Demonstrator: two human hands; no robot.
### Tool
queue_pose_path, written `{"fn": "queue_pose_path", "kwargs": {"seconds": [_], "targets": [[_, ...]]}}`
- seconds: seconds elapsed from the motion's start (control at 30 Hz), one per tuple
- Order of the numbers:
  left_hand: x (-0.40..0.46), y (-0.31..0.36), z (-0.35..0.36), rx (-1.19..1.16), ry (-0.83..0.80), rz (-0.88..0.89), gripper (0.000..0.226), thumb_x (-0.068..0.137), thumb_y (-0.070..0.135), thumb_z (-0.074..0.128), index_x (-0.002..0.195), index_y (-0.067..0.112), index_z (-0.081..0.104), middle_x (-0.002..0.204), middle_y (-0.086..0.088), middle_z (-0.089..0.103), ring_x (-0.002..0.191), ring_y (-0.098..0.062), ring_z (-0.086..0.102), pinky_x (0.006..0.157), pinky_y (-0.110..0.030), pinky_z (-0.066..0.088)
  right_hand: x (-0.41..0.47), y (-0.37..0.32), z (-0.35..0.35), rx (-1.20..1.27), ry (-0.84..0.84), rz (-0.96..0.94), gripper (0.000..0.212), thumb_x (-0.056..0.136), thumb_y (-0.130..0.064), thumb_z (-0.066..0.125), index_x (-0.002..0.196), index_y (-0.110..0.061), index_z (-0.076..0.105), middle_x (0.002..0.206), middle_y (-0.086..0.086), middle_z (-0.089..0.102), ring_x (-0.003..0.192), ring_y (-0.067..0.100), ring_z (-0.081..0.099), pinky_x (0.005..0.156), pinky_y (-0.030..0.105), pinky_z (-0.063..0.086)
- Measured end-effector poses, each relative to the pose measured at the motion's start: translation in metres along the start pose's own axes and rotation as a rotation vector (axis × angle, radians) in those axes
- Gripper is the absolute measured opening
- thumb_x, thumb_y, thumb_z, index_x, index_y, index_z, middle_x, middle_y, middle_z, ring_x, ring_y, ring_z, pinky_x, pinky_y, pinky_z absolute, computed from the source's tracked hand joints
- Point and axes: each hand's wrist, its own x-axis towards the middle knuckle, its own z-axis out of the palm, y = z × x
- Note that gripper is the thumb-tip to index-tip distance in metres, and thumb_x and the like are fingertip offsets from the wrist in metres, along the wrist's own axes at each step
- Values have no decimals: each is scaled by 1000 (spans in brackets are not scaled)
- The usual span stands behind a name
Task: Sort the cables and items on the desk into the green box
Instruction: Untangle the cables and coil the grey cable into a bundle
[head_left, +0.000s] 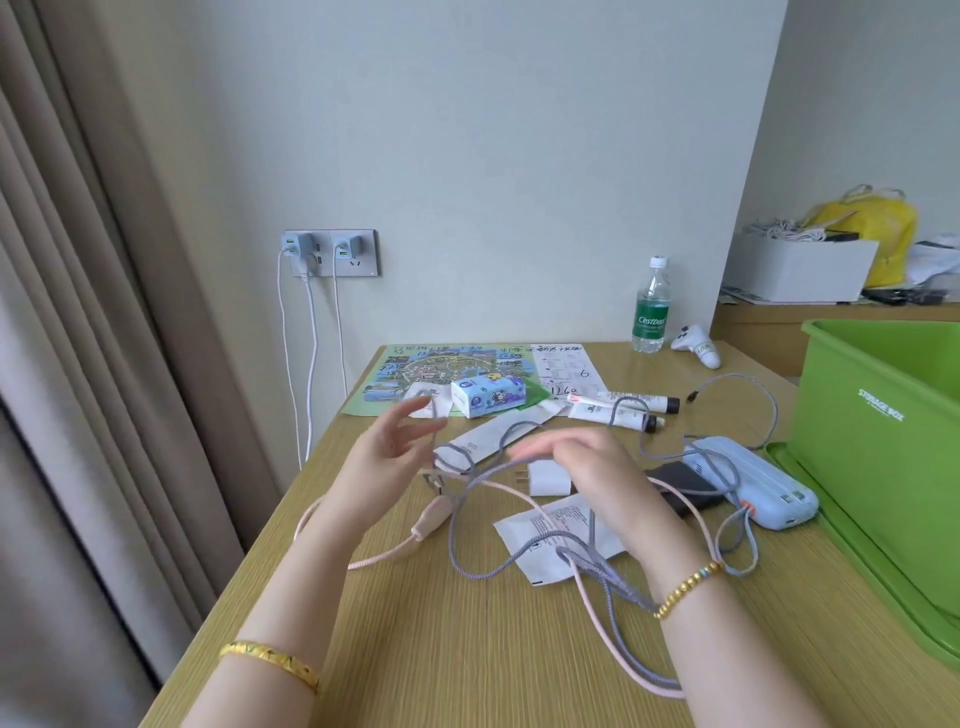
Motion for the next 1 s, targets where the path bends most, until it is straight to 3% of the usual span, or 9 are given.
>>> {"fn": "queue_pose_path", "kwargs": {"seconds": [0.1, 0.2, 0.4, 0.6, 0.67, 0.73, 0.83, 0.93, 1.0], "targets": [[1, -4, 3, 277, 114, 4, 32, 93, 10, 47, 120, 26, 56, 107, 7, 68, 84, -10, 64, 70, -16, 44, -1, 4, 7, -126, -241, 105, 32, 92, -18, 36, 93, -23, 68, 92, -8, 72, 97, 6, 63, 96, 34, 43], [2, -16, -1, 554, 211, 1, 31, 91, 12, 50, 119, 21, 61, 115, -3, 65, 104, -23, 57, 86, -30, 43, 1, 13, 15, -187, -280, 84, 22, 94, -30, 42, 98, -25, 64, 86, -12, 71, 88, 1, 64, 89, 29, 46], [-1, -30, 4, 805, -86, -92, 23, 91, 29, 51, 108, 28, 67, 108, 1, 68, 101, -21, 58, 84, -34, 48, 14, 25, 34, -302, -73, -1, 27, 95, -31, 43, 118, -31, 58, 119, -15, 58, 100, -4, 50, 77, 11, 36], [1, -34, 8, 717, -192, -69, 34, 87, 12, 47, 111, 27, 66, 110, 6, 67, 87, -9, 52, 69, -21, 34, 23, 28, 66, -503, -276, 31, 43, 97, -43, 32, 113, -16, 61, 115, 5, 65, 108, 21, 56, 102, 33, 27], [2, -35, 8, 689, -188, -76, 34, 88, 10, 46, 111, 24, 66, 112, 6, 67, 94, -10, 54, 71, -18, 32, 23, 30, 68, -437, -248, 20, 40, 98, -34, 33, 120, -11, 58, 124, 3, 60, 112, 17, 54, 105, 30, 29], [3, -37, 8, 678, -187, -87, 29, 91, 13, 47, 110, 23, 67, 112, 6, 66, 101, -11, 56, 74, -18, 32, 22, 26, 63, -255, -152, -18, 36, 99, -24, 37, 131, -17, 51, 136, -6, 50, 116, 0, 46, 97, 12, 28], [2, -39, 4, 665, -162, -102, 19, 90, 20, 52, 99, 26, 67, 102, 4, 66, 99, -13, 57, 76, -23, 38, 22, 19, 46, 124, 26, -41, 35, 97, -14, 41, 130, -22, 51, 117, -14, 64, 100, -18, 53, 84, 0, 38], [2, -38, 1, 673, -155, -116, 17, 89, 20, 54, 96, 27, 67, 96, 6, 64, 95, -15, 57, 78, -28, 45, 20, 17, 30, 359, 167, -23, 35, 96, -6, 40, 121, -24, 59, 84, -17, 73, 90, 20, 68, 78, 27, 55], [2, -37, 1, 704, -159, -106, 19, 89, 20, 54, 99, 26, 69, 97, 4, 66, 92, -15, 57, 79, -28, 46, 18, 17, 22, 370, 219, -22, 37, 96, -5, 39, 113, -29, 62, 81, -15, 73, 81, 28, 65, 65, 27, 51]]}}
